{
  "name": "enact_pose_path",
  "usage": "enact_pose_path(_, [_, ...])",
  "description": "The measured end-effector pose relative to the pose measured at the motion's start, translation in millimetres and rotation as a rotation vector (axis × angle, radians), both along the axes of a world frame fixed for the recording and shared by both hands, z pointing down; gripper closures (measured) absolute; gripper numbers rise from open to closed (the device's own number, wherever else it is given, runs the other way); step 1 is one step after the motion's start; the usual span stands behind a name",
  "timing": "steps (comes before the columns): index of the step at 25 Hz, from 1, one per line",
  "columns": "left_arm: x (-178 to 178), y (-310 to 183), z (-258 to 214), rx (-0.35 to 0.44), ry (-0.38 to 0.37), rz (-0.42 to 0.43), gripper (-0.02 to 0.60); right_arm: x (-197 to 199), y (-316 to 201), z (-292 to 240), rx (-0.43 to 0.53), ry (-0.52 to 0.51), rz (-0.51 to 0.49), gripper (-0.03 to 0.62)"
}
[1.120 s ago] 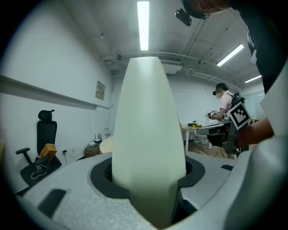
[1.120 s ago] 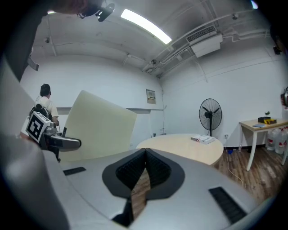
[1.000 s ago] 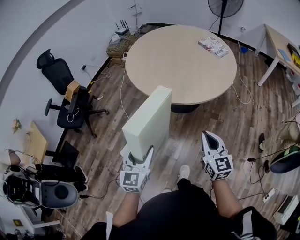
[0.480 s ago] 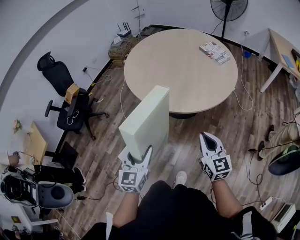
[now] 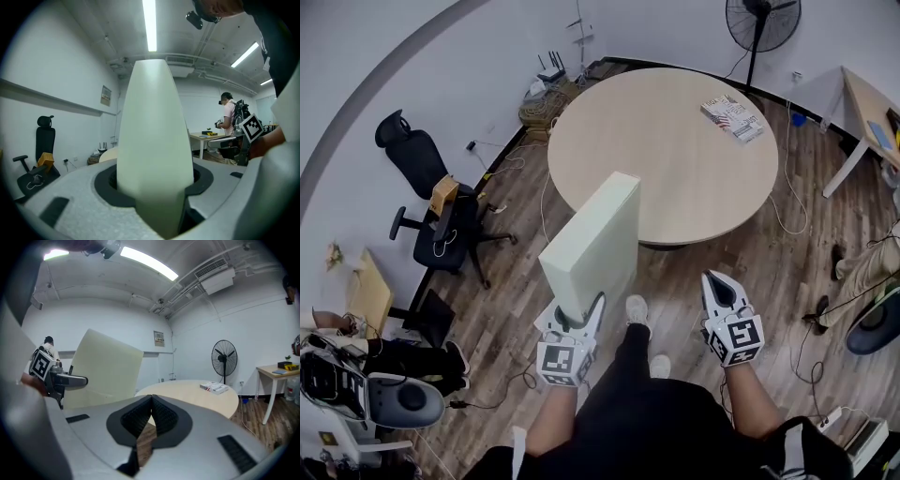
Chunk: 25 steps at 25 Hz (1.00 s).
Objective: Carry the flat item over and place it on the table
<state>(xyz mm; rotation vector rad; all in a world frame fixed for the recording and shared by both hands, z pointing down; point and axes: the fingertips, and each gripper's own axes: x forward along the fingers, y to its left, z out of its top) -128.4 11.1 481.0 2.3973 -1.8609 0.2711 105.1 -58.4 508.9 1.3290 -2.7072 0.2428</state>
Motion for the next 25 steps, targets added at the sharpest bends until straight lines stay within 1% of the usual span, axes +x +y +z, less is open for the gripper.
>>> enact_pose_path(2, [-2.8, -10.9, -0.1, 0.003, 0.007, -0.001, 0.341, -2.0, -10.8, 0.9, -0.002, -0.002, 0.002, 0.595])
enact_pose_path(8, [-15.2, -57.5, 4.1, -0.007, 0.063, 0.001, 0.341, -17.0, -57.9, -1.5, 0.009, 0.017, -0.016, 0.595])
enact_pose_path(14, [-28.5, -114.6, 13.1, -0.059, 0.200, 0.049, 0.341, -31.2, -114.4, -5.2, 0.005, 0.028, -0.011, 0.595])
enact_pose_path(23, [-40.5, -199.3, 27.3, -0.116, 0.254, 0.107, 0.341, -43.6, -187.9, -10.0, -0.013, 0.038, 0.034, 0.595])
enact_pose_path(25, [-45.8, -215.5, 31.9, -0.134, 0.278, 0.117, 0.339, -49.9, -201.2, -10.2, -0.018, 0.045, 0.042, 0.595])
